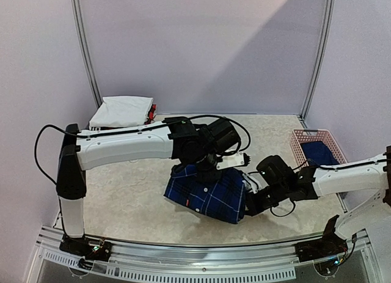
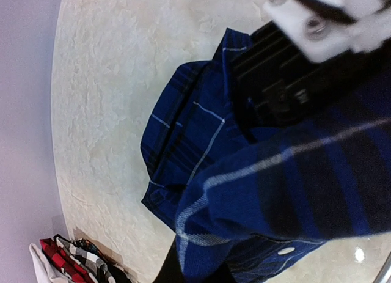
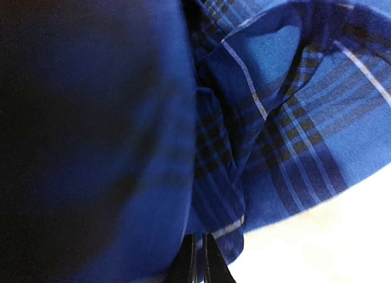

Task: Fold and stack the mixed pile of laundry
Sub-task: Fold the 2/3-rectangle-folded shirt at the center of the board.

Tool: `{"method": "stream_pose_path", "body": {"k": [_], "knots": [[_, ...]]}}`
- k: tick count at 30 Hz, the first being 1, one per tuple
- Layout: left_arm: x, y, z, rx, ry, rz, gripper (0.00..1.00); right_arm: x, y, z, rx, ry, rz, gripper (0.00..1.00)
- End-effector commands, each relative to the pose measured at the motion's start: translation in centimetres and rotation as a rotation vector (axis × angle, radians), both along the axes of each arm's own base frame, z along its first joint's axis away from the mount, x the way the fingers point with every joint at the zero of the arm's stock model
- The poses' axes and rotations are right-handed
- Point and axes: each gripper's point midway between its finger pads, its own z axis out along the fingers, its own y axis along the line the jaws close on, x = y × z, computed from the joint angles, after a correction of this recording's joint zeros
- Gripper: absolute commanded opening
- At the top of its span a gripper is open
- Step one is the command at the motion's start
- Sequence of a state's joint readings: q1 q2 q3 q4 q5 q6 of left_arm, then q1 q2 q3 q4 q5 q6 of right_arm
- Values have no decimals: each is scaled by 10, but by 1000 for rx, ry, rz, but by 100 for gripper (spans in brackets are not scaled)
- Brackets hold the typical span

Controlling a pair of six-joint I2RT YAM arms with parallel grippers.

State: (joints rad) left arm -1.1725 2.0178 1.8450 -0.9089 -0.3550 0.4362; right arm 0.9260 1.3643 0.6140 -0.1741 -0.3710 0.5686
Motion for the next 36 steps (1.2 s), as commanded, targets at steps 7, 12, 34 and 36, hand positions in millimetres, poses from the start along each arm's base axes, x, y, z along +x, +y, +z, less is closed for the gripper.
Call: {"method": "stream_pose_path", "body": {"k": [7, 12, 34, 36], "knots": [[33, -14, -15, -18, 44, -14, 0, 2, -44, -3, -145, -40, -148, 6], [42, -13, -23, -9, 54, -3, 0, 13, -78, 10, -232, -109, -289, 6], [83, -19, -76, 56, 43, 57, 0, 22, -113, 59, -156, -244, -461, 7], [87, -19, -82, 65, 34, 64, 2, 22, -112, 59, -153, -244, -458, 7]]}}
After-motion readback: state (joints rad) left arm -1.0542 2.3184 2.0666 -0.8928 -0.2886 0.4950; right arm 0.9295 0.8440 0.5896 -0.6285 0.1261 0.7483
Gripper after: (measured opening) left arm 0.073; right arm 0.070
